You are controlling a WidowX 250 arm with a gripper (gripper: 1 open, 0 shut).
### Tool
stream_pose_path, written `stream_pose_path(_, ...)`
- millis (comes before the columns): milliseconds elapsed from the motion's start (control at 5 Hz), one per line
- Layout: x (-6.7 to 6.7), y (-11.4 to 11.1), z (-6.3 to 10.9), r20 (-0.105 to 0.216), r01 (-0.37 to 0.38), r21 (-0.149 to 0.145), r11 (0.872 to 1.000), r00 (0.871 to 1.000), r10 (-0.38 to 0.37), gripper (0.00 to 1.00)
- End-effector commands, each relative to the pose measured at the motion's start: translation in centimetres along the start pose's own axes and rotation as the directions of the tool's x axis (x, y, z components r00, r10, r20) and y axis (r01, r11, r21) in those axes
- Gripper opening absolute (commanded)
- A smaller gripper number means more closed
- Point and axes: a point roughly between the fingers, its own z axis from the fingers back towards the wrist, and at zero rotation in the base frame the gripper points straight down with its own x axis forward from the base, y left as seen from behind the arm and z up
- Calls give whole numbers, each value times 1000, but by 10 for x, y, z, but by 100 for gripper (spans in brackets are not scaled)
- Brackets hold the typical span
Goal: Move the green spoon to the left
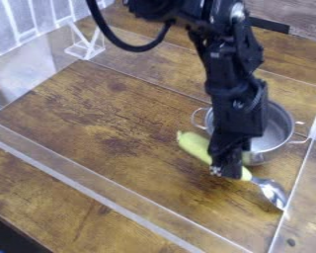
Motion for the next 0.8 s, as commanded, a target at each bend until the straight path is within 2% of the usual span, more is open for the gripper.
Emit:
stream_pose_path(0, -2, 23, 42, 19, 47, 68, 997, 999, -49, 0)
stream_pose_path(200, -14, 16, 58, -12, -7, 87, 996, 1000, 8, 0)
stream_pose_path(400, -22, 10, 63, -20, -51, 96, 994, 998, 53, 0)
stream_pose_path(600, -39, 4, 60, -22, -77, 106, 991, 997, 80, 0)
